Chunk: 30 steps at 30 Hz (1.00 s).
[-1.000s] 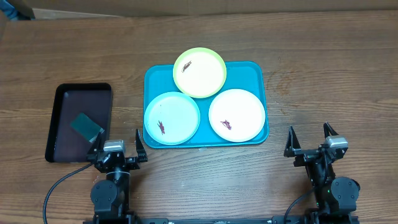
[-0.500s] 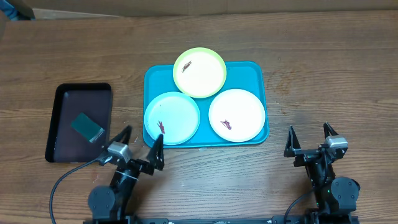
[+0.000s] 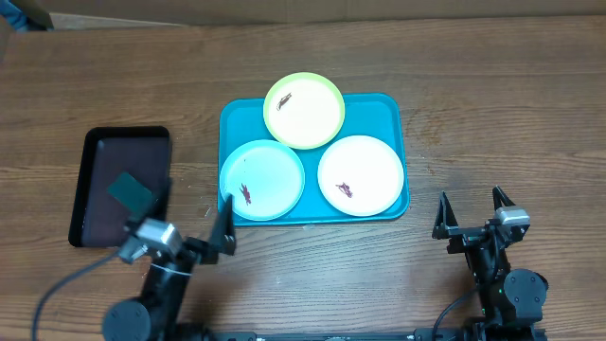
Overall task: Clean dirty plates on tray and stack at the side
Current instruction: 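Move the left gripper over the black tray toward the green sponge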
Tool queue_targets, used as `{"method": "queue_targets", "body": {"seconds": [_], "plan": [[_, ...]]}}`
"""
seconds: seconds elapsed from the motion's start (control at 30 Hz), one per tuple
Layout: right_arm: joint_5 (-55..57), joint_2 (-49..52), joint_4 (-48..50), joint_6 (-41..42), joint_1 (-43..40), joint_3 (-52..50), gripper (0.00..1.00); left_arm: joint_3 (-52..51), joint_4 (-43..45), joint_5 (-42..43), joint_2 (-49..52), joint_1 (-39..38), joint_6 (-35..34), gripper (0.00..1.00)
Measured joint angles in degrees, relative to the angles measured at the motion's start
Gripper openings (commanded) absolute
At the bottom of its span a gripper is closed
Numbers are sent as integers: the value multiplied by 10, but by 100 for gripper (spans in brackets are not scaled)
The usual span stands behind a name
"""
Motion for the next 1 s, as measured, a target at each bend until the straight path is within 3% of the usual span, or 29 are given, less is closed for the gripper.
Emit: {"method": "queue_targets", "body": {"seconds": [0.17,0.53,0.77,1.0], "plan": [[0,0,0,0,0,0,100,151,-136,-83,150,0,22,100],[0,0,0,0,0,0,100,462,-392,-115,517,1,58,100],[0,0,0,0,0,0,100,594,-455,-153,688,94,17,100],[0,0,0,0,0,0,100,613,-470,-82,842,218,-33,100]]}}
